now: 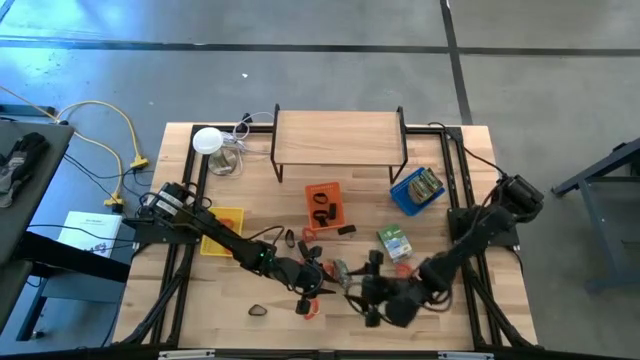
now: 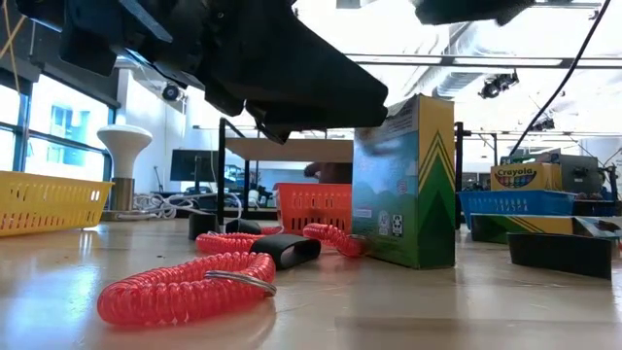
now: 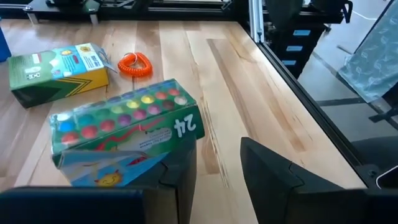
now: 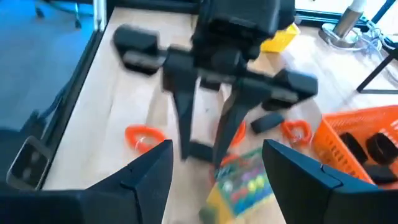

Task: Pick & Place Office Desk Supplies
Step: Put the yellow crayon box into the blue bin

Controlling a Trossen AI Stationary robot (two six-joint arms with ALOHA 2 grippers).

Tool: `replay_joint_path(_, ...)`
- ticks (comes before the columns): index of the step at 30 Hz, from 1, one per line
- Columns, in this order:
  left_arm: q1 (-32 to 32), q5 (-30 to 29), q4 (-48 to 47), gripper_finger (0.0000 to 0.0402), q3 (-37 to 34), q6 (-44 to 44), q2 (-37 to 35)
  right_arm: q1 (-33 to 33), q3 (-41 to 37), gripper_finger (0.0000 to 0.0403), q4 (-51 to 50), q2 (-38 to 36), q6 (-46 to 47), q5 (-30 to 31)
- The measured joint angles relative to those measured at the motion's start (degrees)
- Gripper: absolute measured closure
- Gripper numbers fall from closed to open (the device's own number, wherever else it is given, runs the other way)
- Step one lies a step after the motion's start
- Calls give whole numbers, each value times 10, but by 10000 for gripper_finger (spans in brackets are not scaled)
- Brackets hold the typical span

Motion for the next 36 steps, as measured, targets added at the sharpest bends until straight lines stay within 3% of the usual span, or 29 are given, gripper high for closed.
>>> replay_joint_path(6, -3, 1, -16, 281, 0, 0, 0, 59, 1, 167, -74, 0, 162, 12)
replay_joint_path(11, -3, 1, -16, 281, 0, -6, 0, 65, 1, 167, -121, 11, 275, 4)
replay_joint_path(18, -3, 1, -16, 281, 0, -14, 0, 45, 1, 167, -104, 10, 263, -50)
replay_joint_path(24, -3, 1, -22, 281, 0, -15, 0, 33, 1, 167, -60, 10, 309, -67)
replay_joint_path(36, -3, 11, -28, 281, 0, -15, 0, 10, 1, 132, -73, 12, 318, -29)
